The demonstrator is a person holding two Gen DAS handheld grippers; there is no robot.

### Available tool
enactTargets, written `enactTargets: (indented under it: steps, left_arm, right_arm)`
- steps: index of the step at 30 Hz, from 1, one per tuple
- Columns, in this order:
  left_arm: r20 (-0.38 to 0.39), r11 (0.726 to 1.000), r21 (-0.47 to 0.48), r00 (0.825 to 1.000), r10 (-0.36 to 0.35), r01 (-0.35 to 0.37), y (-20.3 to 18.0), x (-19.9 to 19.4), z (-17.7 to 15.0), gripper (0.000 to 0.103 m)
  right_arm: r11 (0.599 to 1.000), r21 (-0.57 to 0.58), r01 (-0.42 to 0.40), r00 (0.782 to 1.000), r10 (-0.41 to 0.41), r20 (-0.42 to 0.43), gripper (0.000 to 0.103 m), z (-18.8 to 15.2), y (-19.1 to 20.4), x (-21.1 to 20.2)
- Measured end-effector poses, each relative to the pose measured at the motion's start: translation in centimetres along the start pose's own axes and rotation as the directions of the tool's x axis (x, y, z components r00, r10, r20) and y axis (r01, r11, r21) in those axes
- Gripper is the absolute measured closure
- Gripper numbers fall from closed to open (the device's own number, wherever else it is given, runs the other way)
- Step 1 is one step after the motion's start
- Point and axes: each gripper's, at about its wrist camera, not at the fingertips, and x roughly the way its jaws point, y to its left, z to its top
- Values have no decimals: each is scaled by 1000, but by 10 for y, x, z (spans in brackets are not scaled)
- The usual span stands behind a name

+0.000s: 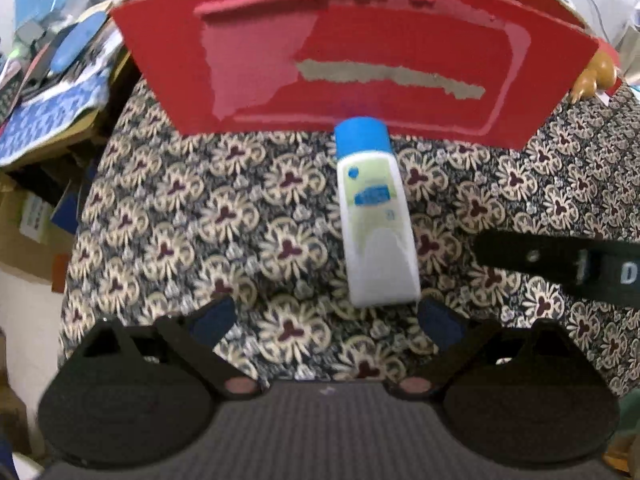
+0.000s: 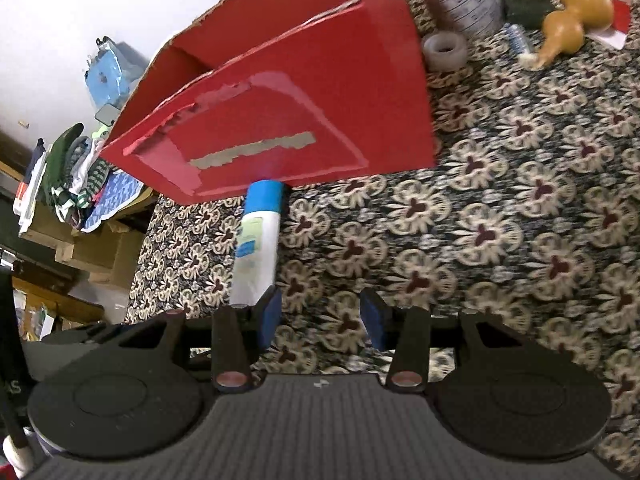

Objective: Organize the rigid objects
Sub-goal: 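Close the right gripper around the white lotion bottle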

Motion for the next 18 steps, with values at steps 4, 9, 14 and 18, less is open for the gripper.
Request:
enactTargets:
  steps: [4,9,14,18]
  left_arm:
    - [26,998,57,1000,-13,11,4,-1,5,4]
    - [33,997,69,999,-27,25,17,3,15,4]
    - [25,997,57,998,-52,51,24,10,23,3]
    - [25,995,71,997,-69,67,21,14,25,3]
  right_arm:
    - [1000,8,0,1000,0,17,73,5,13,7]
    - [1000,4,5,999,-5,32,73,10,27,14]
    - [1000,-3,26,999,-26,42,73,14,33,16]
    - [999,-9,47,998,-46,38,73,15,35,17]
